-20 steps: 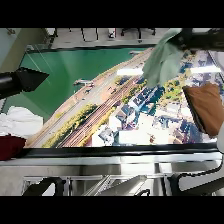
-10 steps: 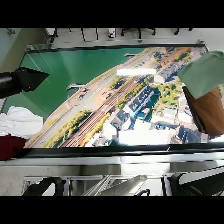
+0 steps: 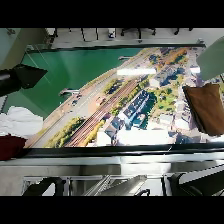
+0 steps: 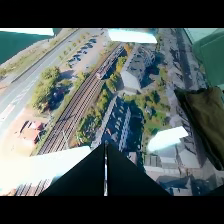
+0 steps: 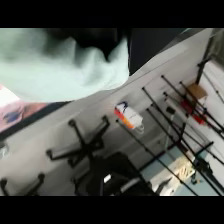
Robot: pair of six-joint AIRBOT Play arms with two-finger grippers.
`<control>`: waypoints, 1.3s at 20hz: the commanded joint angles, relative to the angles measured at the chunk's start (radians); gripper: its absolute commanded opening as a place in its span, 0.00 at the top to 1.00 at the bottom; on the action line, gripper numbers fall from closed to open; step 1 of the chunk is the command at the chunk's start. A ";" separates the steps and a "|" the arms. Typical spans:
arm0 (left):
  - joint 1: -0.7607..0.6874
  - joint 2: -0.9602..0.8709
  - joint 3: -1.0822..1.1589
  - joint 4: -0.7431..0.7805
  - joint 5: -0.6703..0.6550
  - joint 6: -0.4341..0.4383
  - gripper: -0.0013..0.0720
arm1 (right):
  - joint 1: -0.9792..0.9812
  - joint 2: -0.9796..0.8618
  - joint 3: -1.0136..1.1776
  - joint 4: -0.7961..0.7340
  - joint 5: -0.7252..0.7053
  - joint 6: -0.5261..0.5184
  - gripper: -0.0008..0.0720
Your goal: Fold the shirts.
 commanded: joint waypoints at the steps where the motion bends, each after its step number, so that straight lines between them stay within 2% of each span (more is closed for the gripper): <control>1: 0.000 0.000 0.000 0.001 -0.006 -0.002 0.96 | -0.016 -0.012 0.000 -0.003 -0.034 -0.158 0.97; 3: 0.000 0.000 0.000 0.000 -0.006 -0.002 0.96 | -0.033 -0.044 -0.006 -0.065 -0.204 -0.157 0.97; 6: 0.000 0.000 0.000 0.000 -0.006 -0.002 0.96 | -0.072 -0.072 -0.056 -0.071 -0.478 -0.136 0.97; 9: 0.000 0.000 0.000 -0.001 -0.005 -0.002 0.96 | -0.121 -0.067 -0.079 -0.075 -0.652 0.037 0.97; 12: 0.000 0.000 0.000 -0.001 -0.005 -0.002 0.96 | -0.175 -0.016 -0.079 -0.124 -0.747 0.191 0.97; 16: 0.000 0.000 0.000 -0.001 -0.004 -0.002 0.96 | -0.200 0.059 -0.079 -0.431 -0.912 0.382 0.97; 19: 0.000 0.000 0.000 0.001 -0.006 -0.001 0.96 | -0.199 0.097 -0.080 -0.580 -1.039 0.448 0.97; 26: 0.000 -0.054 -0.002 -0.003 0.048 -0.001 0.96 | -0.184 0.135 -0.139 -0.763 -1.089 0.585 0.96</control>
